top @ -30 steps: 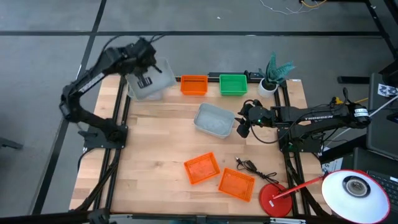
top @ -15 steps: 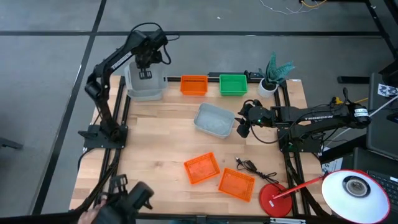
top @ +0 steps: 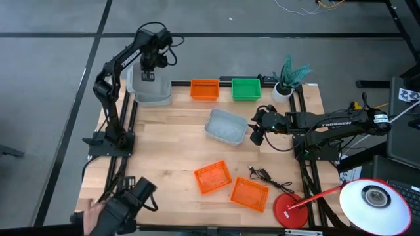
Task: Stack baskets by color
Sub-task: Stack the bottom left gray bin on top of the top gray bin
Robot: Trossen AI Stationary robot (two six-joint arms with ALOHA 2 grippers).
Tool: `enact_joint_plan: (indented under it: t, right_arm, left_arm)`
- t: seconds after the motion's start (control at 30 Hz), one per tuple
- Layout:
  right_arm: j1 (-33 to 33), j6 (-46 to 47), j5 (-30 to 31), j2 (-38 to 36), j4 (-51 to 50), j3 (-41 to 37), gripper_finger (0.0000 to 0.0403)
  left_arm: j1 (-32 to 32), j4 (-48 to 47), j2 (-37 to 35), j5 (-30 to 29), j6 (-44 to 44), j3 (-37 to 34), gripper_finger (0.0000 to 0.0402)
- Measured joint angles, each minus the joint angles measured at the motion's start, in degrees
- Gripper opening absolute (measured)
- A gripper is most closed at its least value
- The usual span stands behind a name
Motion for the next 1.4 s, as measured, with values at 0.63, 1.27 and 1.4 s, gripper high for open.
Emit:
enact_joint_plan:
  t: [0.63, 1.27, 1.4]
  right_arm:
    - [0.00, 0.13, -0.05, 0.00, -0.43, 0.00, 0.0147]
    - [0.00, 0.05, -0.05, 0.01, -0.44, 0.00, 0.0147]
    - [-0.01, 0.02, -0.10, 0.01, -0.46, 0.00, 0.0147]
  left_arm:
    - [1.40, 2.06, 6.39, 7.44, 4.32, 0.00, 0.0000]
    - [1.07, 3.59, 6.75, 8.92, -1.87, 0.00, 0.0062]
    - [0.42, 2.67, 6.57, 5.10, -6.46, 0.00, 0.0067]
